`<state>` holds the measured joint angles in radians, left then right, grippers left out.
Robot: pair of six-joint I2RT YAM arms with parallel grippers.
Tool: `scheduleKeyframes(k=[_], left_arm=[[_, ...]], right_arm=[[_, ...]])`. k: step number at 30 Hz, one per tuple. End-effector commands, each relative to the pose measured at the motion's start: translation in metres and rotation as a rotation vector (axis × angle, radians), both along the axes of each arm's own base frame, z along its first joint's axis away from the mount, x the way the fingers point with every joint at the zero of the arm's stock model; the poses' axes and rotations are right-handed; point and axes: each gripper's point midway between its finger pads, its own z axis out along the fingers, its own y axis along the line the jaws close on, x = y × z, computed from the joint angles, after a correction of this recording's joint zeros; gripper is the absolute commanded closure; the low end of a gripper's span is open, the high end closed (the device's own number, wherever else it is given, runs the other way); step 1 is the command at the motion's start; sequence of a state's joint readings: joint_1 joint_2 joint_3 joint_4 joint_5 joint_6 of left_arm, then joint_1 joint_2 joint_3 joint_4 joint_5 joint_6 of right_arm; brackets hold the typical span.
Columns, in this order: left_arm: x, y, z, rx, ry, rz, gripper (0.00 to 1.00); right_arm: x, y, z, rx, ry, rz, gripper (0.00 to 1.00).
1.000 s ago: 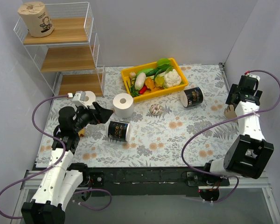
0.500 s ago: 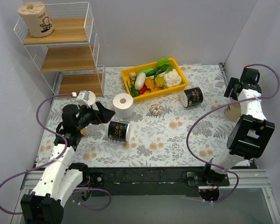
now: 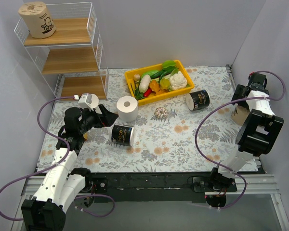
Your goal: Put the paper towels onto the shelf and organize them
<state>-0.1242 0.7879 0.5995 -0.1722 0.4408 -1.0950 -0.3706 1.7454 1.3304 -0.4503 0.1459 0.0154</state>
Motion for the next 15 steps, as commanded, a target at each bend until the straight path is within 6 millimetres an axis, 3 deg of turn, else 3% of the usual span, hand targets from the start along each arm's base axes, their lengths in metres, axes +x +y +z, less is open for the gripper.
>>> scheduleKeyframes(k=[1, 5, 9, 15], left_arm=[[0.005, 0.002, 0.015, 0.017, -0.046, 0.008, 0.02], [0.005, 0.001, 0.015, 0.015, -0.048, 0.005, 0.02], [0.004, 0.002, 0.018, 0.016, -0.058, 0.011, 0.02], [0.006, 0.005, 0.018, -0.001, -0.047, 0.042, 0.02]], right_arm=[[0.006, -0.003, 0.012, -0.006, -0.022, 0.012, 0.25], [0.002, -0.006, 0.009, -0.022, -0.005, -0.002, 0.3], [0.002, -0.003, 0.008, -0.007, -0.011, 0.006, 0.48], [0.004, 0.013, 0.041, 0.029, -0.107, 0.052, 0.63]])
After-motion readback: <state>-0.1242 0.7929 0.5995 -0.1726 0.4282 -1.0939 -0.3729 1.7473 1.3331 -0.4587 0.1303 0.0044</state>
